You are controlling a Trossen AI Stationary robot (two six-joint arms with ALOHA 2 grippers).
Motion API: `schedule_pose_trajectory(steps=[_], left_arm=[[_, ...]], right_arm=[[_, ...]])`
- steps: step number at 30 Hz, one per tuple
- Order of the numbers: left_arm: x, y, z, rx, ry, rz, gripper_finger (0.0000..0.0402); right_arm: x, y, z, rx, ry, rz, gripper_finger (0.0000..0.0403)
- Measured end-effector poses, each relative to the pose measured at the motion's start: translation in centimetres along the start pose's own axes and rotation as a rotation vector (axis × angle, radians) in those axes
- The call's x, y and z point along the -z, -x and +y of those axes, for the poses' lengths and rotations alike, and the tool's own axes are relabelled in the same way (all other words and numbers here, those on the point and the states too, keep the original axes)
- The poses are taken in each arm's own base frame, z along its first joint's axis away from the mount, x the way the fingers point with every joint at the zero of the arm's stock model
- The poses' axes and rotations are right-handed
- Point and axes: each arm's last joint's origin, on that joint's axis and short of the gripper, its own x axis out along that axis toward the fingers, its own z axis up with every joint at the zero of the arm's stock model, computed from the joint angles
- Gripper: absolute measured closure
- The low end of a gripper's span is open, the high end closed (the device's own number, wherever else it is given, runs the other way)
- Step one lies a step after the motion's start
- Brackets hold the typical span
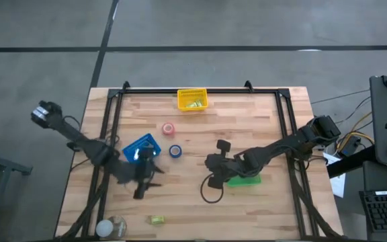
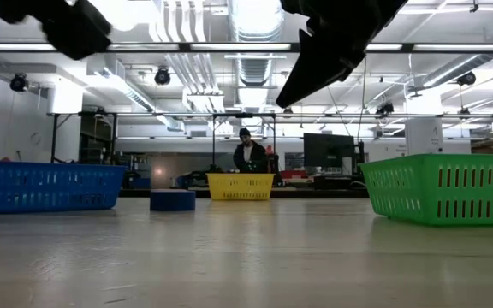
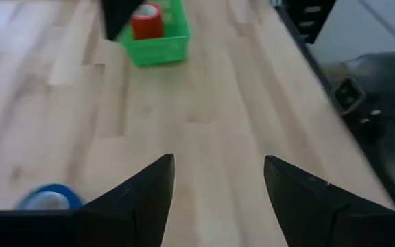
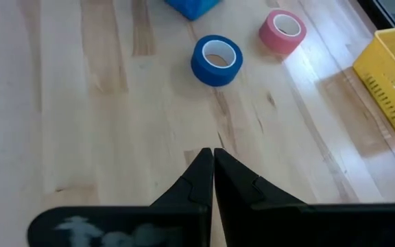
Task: Pick and place Stapler, Stapler remover, tape
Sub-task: Put the green staple into the yellow bin
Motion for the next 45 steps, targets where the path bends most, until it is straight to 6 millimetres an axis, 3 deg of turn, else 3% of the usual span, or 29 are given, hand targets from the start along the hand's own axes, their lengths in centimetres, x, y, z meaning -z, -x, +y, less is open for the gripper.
schedule_pose_trajectory(steps=[8, 17, 32, 39, 45], left_arm=[[1.5, -0.9, -5.2, 0.096, 0.150, 0.080, 0.0173], [2.5, -4.6, -9.2, 0.090, 0.217, 0.207, 0.0173], [6.2, -6.5, -13.4, 0.076, 0.341, 0.344, 0.0173], [8.6, -8.3, -13.6, 0.005, 0.302, 0.403, 0.0173], [9.1, -8.9, -13.8, -0.015, 0.302, 0.405, 0.0173]], right_arm=[[-0.2, -0.3, -0.5, 0.010, 0.006, 0.002, 0.0394], [-0.2, -0.3, -0.5, 0.012, 0.017, 0.002, 0.0394], [-0.9, -0.8, -1.3, 0.022, 0.047, -0.024, 0.0394], [-1.2, -0.7, -1.1, 0.010, 0.056, -0.057, 0.0394], [-1.3, -0.8, -1.2, 0.010, 0.073, -0.062, 0.0394]])
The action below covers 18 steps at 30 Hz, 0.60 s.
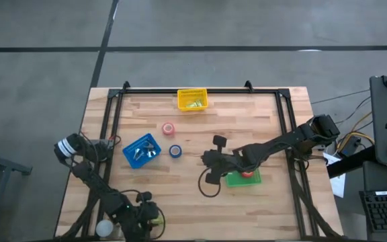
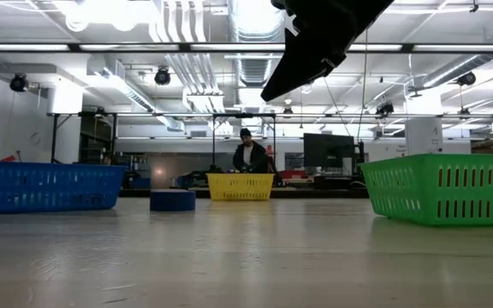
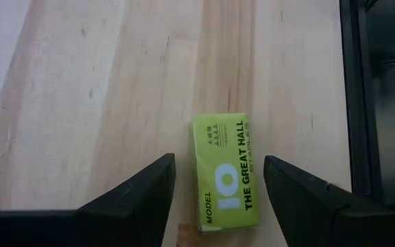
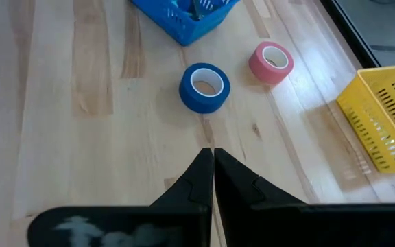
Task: Pick and place Stapler, Stapler remover, tape
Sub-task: Put the green staple into the yellow bin
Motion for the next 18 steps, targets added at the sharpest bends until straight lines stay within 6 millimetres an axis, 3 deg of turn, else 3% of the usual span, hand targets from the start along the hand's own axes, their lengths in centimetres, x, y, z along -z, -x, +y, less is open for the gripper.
schedule_pose_trajectory(steps=[5, 14, 18], left_arm=[[0.1, 0.0, 0.3, -0.023, -0.008, 0.012, 0.0192], [0.0, -0.2, 0.7, -0.061, -0.088, 0.010, 0.0300], [-0.4, -0.4, 1.2, -0.117, -0.116, -0.043, 0.0300]], right_arm=[[0.0, 0.0, 0.0, 0.000, -0.002, -0.003, 0.0394], [-0.1, 0.0, 0.0, -0.002, -0.002, -0.011, 0.0394], [-0.3, 0.0, 0.0, -0.006, -0.008, -0.026, 0.0394]])
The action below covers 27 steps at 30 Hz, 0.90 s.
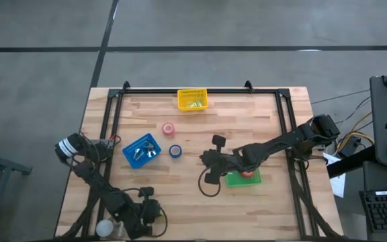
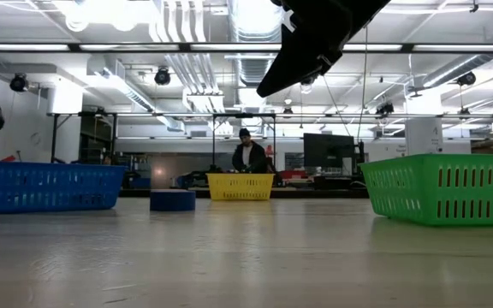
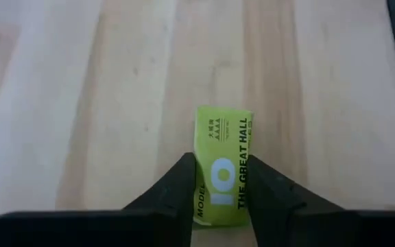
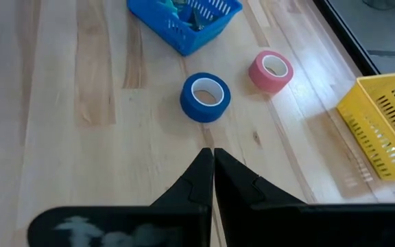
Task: Pick and place Stapler, Stapler remover, tape
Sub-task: Put the green staple into the yellow bin
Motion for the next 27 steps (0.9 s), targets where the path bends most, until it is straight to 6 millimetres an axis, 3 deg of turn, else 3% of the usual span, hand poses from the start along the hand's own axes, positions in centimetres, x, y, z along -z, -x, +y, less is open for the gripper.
schedule_pose_trajectory(steps=[7, 17, 22, 27], left_arm=[[-0.8, -0.5, 1.1, -0.070, -0.034, -0.023, 0.0263], [-4.2, 0.0, 4.5, -0.267, -0.134, -0.115, 0.0297], [-7.2, 0.7, 7.0, -0.378, -0.206, -0.177, 0.0269], [-10.8, 1.8, 11.5, -0.553, -0.191, -0.229, 0.0269]], right_arm=[[0.0, 0.0, 0.0, 0.000, 0.000, 0.000, 0.0394], [-0.5, 1.4, 0.0, -0.018, -0.006, -0.033, 0.0394], [-1.0, 3.4, 0.4, -0.054, -0.006, -0.074, 0.0394], [-1.2, 5.1, 0.8, -0.088, 0.010, -0.110, 0.0394]])
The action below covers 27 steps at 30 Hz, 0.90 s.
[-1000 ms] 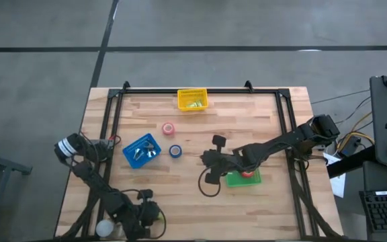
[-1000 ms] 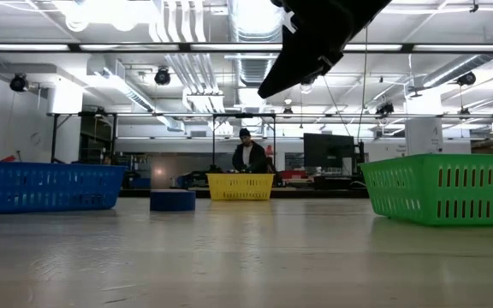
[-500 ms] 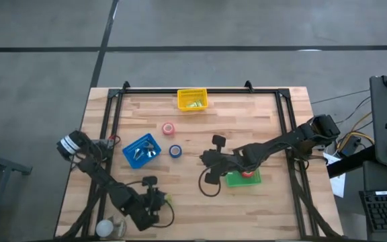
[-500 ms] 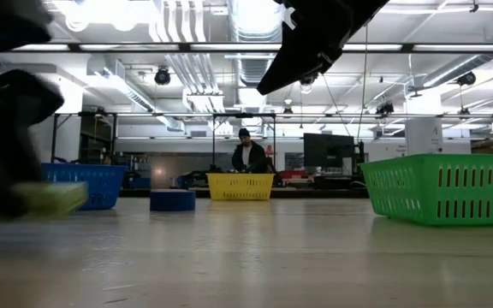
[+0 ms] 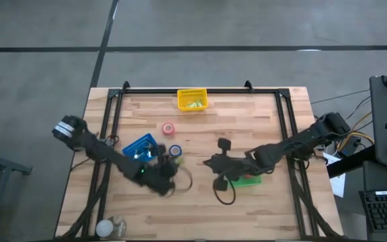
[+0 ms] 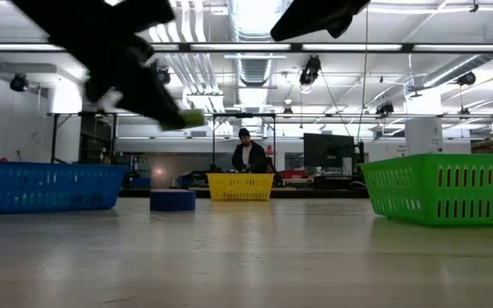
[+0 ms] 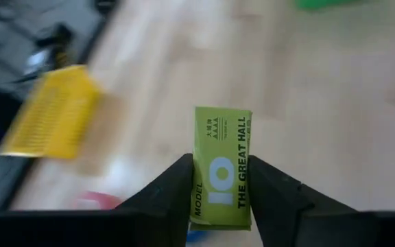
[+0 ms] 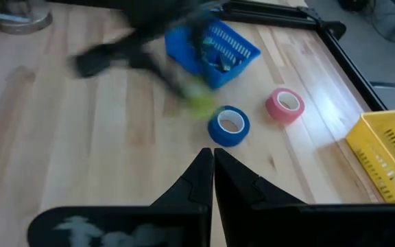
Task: Pick and place Stapler, Stapler remover, tape
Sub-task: Put the green staple into the yellow bin
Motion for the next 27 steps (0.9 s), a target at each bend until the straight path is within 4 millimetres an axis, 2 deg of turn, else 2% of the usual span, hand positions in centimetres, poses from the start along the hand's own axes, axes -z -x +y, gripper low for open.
schedule_pose_trajectory(steps=[3, 7, 13, 18, 21, 27], left_arm=[[-1.2, -1.9, 3.7, -0.108, 0.077, 0.015, 0.0283], [-2.3, -4.3, 9.7, -0.200, 0.221, 0.043, 0.0292], [-2.9, -7.6, 17.8, -0.085, 0.329, -0.014, 0.0272], [-2.0, -9.8, 23.7, -0.045, 0.438, -0.105, 0.0276], [-0.8, -11.2, 25.6, -0.038, 0.480, -0.094, 0.0283], [0.1, -14.5, 26.5, -0.041, 0.459, -0.038, 0.0274]], right_arm=[[0.0, 0.3, 0.2, -0.008, 0.011, -0.004, 0.0394], [0.0, 0.5, 0.2, -0.010, 0.011, -0.009, 0.0394], [0.6, 0.6, 0.1, -0.012, -0.002, -0.014, 0.0394], [2.1, 0.5, -0.2, -0.013, -0.032, -0.016, 0.0394], [2.8, 0.7, -0.4, -0.016, -0.057, -0.028, 0.0394], [3.4, 1.7, -1.2, -0.019, -0.100, -0.071, 0.0394]])
